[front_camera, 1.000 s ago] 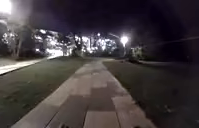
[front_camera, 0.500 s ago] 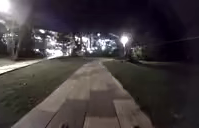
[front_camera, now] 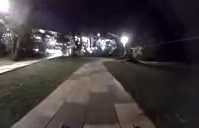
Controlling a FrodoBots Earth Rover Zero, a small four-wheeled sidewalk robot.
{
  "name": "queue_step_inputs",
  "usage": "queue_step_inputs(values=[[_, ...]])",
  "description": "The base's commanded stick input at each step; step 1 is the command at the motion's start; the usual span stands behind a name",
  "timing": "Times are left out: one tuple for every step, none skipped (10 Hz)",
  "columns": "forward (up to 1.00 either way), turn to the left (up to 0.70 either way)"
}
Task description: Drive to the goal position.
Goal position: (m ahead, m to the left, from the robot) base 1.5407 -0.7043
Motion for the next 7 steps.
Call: queue_step_inputs(values=[[0.30,0.00],[0.30,0.00],[0.30,0.00],[0.30,0.00],[0.30,0.00],[0.30,0.00],[0.30,0.00]])
